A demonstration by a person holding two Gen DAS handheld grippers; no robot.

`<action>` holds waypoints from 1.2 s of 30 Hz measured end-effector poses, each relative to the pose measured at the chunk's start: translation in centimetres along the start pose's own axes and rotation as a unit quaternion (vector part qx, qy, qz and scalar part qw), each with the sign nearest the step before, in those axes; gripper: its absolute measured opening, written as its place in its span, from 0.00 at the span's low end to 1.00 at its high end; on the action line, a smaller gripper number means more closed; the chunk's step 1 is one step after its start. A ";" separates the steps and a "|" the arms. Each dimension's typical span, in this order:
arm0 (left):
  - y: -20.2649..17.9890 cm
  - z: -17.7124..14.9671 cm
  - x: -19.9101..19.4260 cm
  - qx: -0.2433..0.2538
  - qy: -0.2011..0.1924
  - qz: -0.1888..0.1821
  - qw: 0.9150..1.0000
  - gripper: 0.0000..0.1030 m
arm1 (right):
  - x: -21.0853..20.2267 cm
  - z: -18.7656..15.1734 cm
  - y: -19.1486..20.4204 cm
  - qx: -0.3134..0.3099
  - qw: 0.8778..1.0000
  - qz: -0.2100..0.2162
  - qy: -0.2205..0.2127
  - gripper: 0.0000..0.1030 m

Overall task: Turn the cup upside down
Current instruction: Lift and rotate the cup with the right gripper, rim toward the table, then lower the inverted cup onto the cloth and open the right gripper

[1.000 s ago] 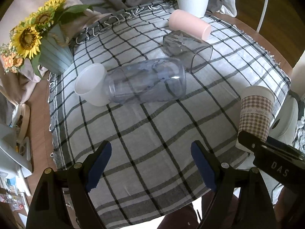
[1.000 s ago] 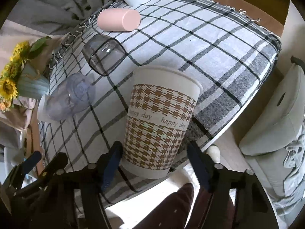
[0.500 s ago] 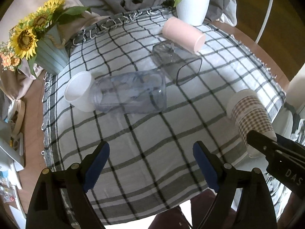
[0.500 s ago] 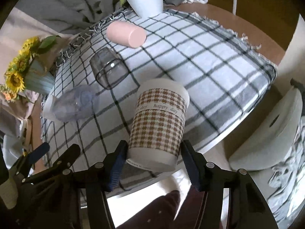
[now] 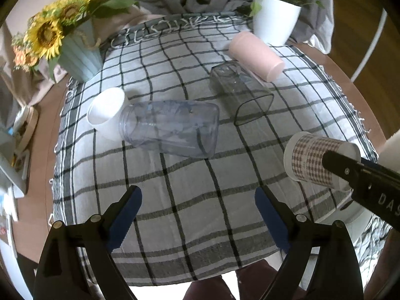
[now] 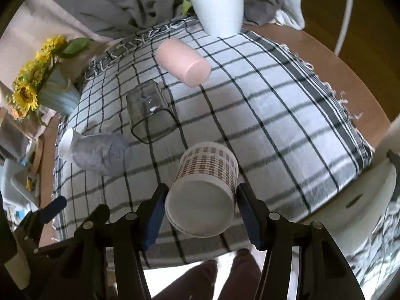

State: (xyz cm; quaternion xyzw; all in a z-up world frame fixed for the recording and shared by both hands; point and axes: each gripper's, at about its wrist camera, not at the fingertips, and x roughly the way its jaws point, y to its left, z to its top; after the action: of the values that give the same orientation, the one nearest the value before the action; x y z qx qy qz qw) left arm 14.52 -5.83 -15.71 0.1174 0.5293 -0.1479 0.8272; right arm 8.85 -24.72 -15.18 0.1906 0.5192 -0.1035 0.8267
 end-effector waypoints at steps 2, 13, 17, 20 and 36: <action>0.1 0.0 0.1 -0.012 0.003 0.007 1.000 0.90 | 0.2 0.5 0.2 -0.013 1.000 0.001 0.002 0.55; 0.4 -0.7 -0.3 -0.067 0.001 0.038 0.997 0.90 | 2.0 2.9 1.4 -0.079 0.996 0.009 0.026 0.55; 0.0 -1.0 -0.5 -0.083 0.004 0.054 0.995 0.90 | 2.3 3.2 1.4 -0.097 0.995 0.022 0.030 0.55; -0.2 -1.7 -0.5 -0.104 0.006 0.062 0.993 0.90 | 2.6 3.2 1.3 -0.109 0.993 0.031 0.034 0.55; -0.2 -5.0 -5.0 -0.167 -0.036 0.082 0.982 0.90 | -2.7 1.4 0.3 -0.152 0.987 0.045 -0.036 0.83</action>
State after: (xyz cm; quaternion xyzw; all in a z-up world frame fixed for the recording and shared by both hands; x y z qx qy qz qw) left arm 8.29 -3.67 -13.21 0.0156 0.5047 0.0066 0.8631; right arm 8.90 -25.13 -12.21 0.0826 0.4897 0.0072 0.8679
